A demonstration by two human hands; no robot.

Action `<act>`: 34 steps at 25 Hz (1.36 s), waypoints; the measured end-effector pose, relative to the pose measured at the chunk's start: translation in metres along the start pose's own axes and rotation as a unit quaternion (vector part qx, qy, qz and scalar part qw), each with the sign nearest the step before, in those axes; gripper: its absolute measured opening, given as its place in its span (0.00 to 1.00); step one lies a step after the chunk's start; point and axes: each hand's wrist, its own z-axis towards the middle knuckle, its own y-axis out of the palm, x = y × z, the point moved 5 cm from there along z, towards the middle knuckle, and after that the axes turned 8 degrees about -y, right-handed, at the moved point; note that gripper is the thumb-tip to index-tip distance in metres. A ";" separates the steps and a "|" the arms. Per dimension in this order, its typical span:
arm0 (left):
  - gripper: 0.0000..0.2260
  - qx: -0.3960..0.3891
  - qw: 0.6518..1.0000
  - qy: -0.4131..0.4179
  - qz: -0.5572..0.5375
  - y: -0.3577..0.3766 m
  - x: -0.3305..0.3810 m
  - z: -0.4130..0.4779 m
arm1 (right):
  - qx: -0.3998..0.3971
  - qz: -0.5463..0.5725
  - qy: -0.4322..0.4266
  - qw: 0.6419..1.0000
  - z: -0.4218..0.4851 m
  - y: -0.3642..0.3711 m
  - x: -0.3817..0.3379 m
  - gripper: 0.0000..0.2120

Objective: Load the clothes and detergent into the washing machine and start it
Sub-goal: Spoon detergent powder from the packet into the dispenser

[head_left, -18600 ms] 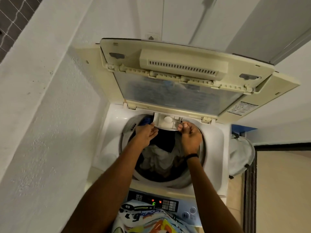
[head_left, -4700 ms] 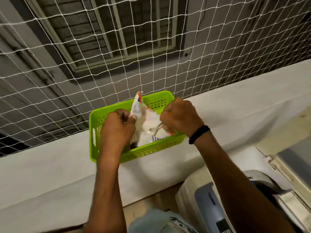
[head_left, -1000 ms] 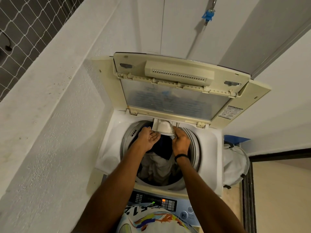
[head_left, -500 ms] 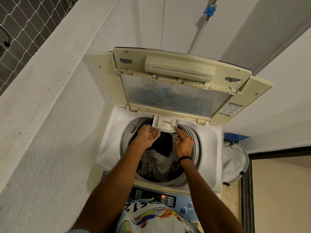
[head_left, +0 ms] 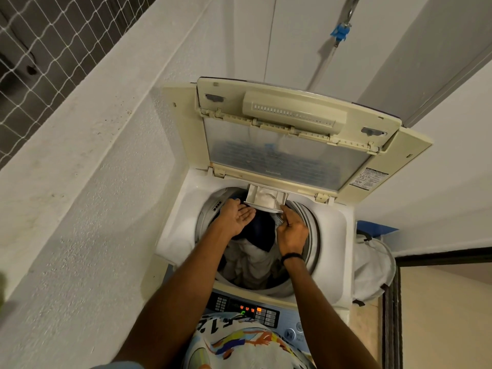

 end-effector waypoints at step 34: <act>0.20 0.469 0.692 0.540 -0.096 -0.366 0.001 -0.477 | -0.440 0.248 -0.329 0.798 -0.195 0.068 -0.507 0.15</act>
